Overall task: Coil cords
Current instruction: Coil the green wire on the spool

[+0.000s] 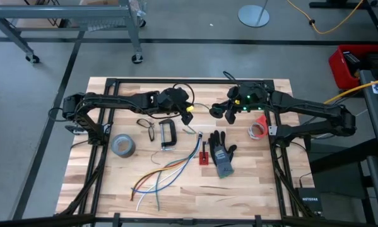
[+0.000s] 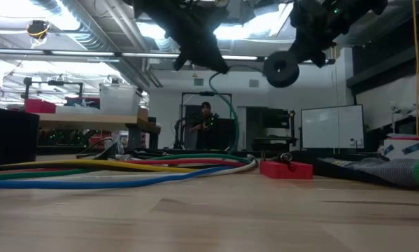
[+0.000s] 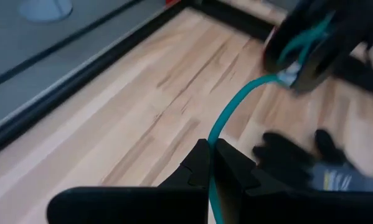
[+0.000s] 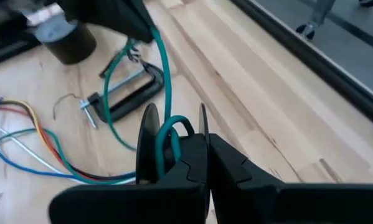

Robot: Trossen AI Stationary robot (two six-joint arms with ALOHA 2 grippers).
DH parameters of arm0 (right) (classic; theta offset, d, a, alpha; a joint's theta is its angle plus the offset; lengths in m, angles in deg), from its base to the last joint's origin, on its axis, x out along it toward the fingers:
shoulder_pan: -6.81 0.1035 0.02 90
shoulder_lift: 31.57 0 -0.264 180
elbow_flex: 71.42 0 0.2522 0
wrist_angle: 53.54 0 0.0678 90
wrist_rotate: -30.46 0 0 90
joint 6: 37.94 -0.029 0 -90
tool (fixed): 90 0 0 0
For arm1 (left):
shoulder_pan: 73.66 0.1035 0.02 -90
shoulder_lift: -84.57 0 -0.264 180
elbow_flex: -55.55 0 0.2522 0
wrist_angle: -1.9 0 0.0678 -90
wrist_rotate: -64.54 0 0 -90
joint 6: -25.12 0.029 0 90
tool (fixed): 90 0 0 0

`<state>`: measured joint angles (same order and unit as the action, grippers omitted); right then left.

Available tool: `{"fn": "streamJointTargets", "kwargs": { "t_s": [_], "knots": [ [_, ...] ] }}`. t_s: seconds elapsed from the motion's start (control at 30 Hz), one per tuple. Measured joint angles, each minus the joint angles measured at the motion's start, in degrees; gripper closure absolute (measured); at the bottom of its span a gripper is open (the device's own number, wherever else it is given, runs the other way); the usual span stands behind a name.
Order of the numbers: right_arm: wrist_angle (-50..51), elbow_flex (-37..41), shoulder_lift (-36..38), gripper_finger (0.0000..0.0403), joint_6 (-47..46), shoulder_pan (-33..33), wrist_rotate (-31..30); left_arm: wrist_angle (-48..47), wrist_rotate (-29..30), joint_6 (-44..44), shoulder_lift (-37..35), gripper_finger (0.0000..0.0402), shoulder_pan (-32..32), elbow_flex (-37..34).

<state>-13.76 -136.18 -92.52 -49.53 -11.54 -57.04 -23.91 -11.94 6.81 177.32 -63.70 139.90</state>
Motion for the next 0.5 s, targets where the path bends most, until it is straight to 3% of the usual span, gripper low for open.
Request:
{"fn": "streamJointTargets", "kwargs": {
  "t_s": [0.23, 0.5],
  "knots": [
    [-1.00, 0.00, -4.62, 0.0401, -0.06, 0.00, -2.10, 7.93, -2.19, 0.61, 0.00, 0.0401, -0.04, 0.00],
    [-7.52, 0.00, -8.94, 0.0401, -0.03, -0.07, -3.61, 9.14, -4.37, -2.81, 0.00, 0.0401, -0.56, 0.00]
  ]
}}
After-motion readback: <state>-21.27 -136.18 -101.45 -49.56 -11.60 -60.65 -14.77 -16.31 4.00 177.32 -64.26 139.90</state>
